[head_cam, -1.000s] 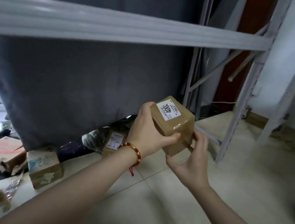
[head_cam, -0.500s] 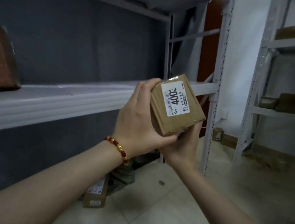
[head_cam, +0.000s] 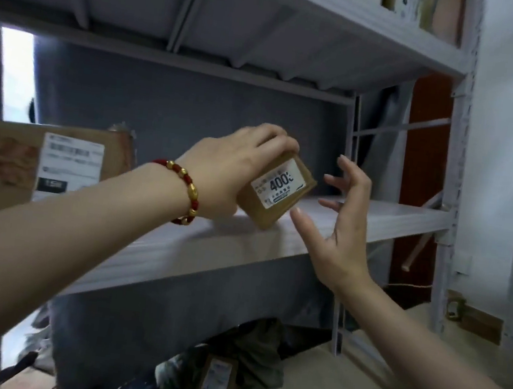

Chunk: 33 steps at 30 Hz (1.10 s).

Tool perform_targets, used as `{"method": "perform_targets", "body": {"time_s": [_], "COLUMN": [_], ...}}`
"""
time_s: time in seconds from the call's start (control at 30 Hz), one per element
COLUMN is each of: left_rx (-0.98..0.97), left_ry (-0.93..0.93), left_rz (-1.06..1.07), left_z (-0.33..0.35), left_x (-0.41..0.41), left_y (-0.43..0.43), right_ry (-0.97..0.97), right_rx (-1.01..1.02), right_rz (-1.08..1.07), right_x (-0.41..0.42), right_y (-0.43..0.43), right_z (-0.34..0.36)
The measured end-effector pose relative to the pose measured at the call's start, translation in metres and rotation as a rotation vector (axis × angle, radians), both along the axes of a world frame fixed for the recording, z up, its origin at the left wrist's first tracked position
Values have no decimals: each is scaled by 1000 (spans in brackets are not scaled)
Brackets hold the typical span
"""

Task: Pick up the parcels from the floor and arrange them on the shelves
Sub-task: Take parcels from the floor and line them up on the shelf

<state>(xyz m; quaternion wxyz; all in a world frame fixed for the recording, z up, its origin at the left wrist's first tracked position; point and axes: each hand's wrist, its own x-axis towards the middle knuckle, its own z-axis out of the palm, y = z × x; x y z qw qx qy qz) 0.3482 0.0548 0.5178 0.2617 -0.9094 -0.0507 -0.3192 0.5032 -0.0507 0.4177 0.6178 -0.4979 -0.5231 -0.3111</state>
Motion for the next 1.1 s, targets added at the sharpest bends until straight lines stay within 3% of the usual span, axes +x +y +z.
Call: {"method": "perform_targets", "body": {"time_s": [0.13,0.3,0.53,0.73,0.93,1.1], "left_rx": [143,220,152,32,-98,-168], "left_ry": [150,192,105,-116,-190,-271], "left_rz": [228,314,344,481,452,419], "left_z": [-2,-14,-12,-13,-20,-23], "left_x": [-33,-59,-62,-62,-54,-47], "left_y": [34,68,103,130,151,167], "right_ry": [54,45,128,219,177,103], "right_rx": [-149,-369,-485,-565,-551,-675], "right_rz": [60,161,211,159,64,-20], "right_x": [-19,-47,-61,-49,-47,-45], "right_y": [44,92,136,155,177,207], "right_z": [16,29,49,40,41,55]}}
